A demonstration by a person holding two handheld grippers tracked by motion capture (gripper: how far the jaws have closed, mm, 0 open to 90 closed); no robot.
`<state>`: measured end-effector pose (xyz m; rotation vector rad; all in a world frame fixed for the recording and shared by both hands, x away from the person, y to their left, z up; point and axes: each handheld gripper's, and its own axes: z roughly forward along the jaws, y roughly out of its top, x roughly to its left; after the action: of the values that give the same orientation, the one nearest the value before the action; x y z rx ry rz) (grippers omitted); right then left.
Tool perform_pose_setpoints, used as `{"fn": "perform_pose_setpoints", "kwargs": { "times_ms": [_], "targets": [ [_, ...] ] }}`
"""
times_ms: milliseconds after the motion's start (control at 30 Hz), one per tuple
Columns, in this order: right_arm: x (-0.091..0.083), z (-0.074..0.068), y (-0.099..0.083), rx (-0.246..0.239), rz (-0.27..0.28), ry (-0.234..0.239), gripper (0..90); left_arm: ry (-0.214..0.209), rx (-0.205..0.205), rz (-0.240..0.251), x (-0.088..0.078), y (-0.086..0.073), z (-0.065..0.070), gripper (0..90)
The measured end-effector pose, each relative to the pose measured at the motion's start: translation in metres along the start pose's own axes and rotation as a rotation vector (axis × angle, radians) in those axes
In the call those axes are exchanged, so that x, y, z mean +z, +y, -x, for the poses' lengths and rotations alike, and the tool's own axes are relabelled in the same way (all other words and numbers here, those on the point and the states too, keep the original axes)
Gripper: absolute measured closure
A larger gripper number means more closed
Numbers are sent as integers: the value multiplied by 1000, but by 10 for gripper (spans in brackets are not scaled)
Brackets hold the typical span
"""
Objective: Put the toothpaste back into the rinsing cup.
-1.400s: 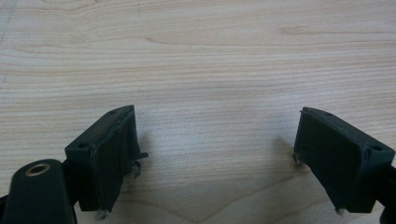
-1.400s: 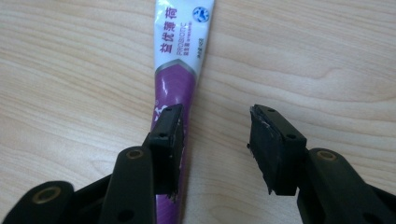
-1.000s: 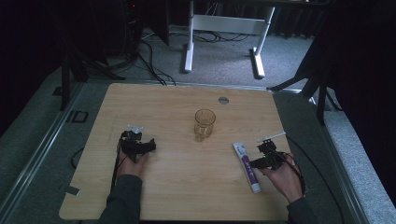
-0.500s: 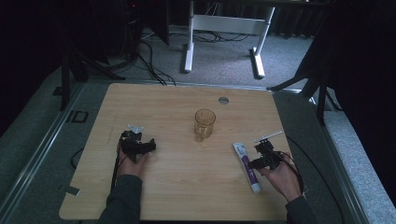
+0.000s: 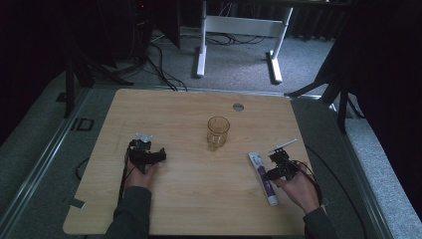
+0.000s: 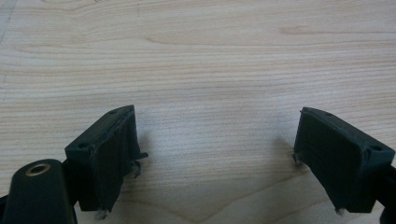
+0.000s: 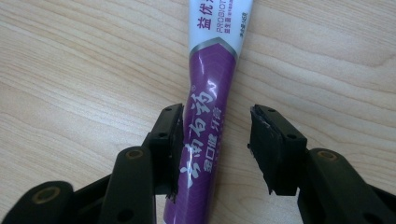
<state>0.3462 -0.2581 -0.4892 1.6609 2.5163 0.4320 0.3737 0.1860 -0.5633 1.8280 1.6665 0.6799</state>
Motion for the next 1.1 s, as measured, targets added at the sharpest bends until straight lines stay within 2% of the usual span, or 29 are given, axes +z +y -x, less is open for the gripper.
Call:
{"fn": "perform_pose_setpoints", "kwargs": {
  "times_ms": [200, 467, 1100],
  "targets": [
    [1, -2, 3, -4, -8, 8, 559, 0, 0, 0, 0, 0, 0, 137],
    [7, -2, 7, 4, -37, 47, 576, 0, 0, 0, 0, 0, 0, 137],
    [17, -2, 14, 19, -130, 37, 623, 0, 1, 0, 0, 0, 0, 137]
  ]
}}
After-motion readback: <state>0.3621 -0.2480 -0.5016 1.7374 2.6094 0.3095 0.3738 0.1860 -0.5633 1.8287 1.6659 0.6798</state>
